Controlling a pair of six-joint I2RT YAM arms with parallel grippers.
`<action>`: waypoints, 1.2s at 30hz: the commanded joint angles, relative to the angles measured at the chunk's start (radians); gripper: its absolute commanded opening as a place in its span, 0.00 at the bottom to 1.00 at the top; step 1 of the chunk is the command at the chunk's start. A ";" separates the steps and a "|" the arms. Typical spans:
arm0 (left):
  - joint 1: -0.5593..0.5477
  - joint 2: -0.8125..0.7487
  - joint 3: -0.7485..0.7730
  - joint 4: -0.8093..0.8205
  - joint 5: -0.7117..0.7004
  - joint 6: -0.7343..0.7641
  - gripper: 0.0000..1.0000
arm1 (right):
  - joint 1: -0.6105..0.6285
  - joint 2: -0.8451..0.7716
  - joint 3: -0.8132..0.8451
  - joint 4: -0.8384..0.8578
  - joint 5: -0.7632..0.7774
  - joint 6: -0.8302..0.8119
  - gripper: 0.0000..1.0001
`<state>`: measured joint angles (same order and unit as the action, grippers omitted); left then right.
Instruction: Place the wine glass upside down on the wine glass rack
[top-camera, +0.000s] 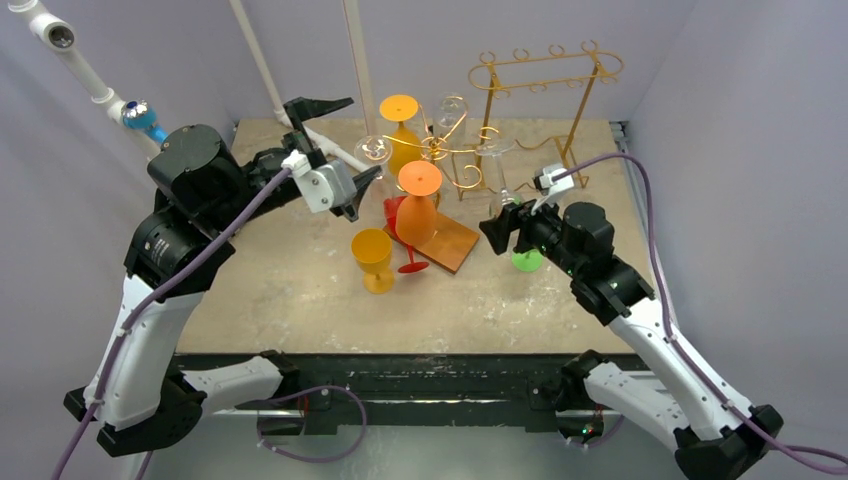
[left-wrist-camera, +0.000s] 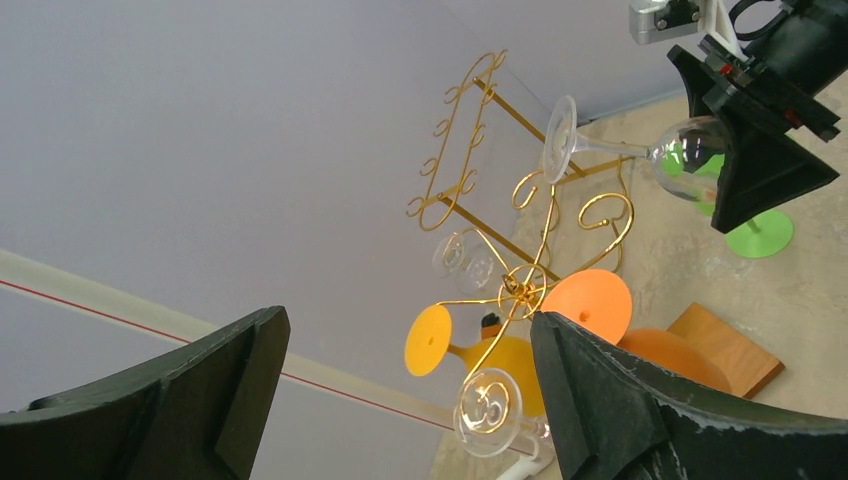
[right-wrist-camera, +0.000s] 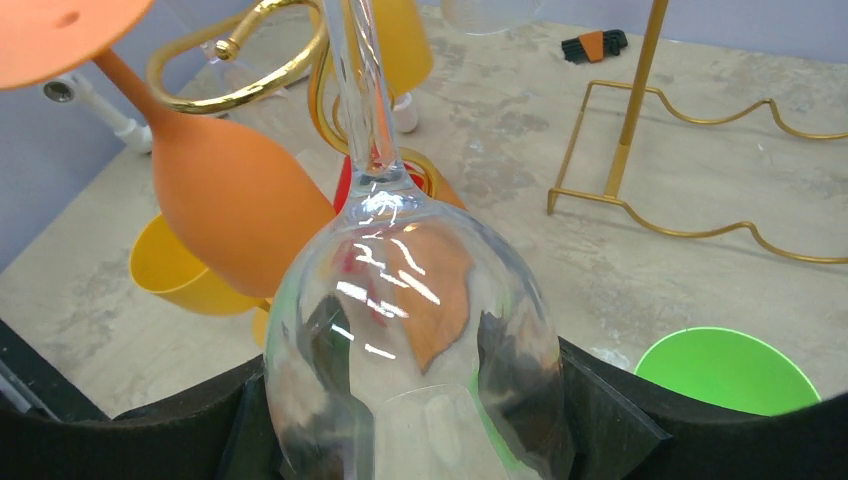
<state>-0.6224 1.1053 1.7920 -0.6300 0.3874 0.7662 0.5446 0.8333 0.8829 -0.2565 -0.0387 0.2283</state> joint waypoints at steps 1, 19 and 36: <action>-0.001 -0.001 0.034 -0.039 -0.060 -0.075 1.00 | -0.017 0.012 -0.017 0.173 0.022 -0.040 0.00; -0.002 -0.001 0.019 -0.051 -0.057 -0.078 1.00 | -0.018 0.166 -0.060 0.376 -0.017 -0.064 0.00; -0.002 -0.009 -0.001 -0.039 -0.055 -0.058 1.00 | -0.018 0.245 -0.140 0.553 -0.131 -0.101 0.00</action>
<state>-0.6224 1.1057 1.7912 -0.6792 0.3576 0.7174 0.5289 1.0954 0.7334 0.1658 -0.1261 0.1520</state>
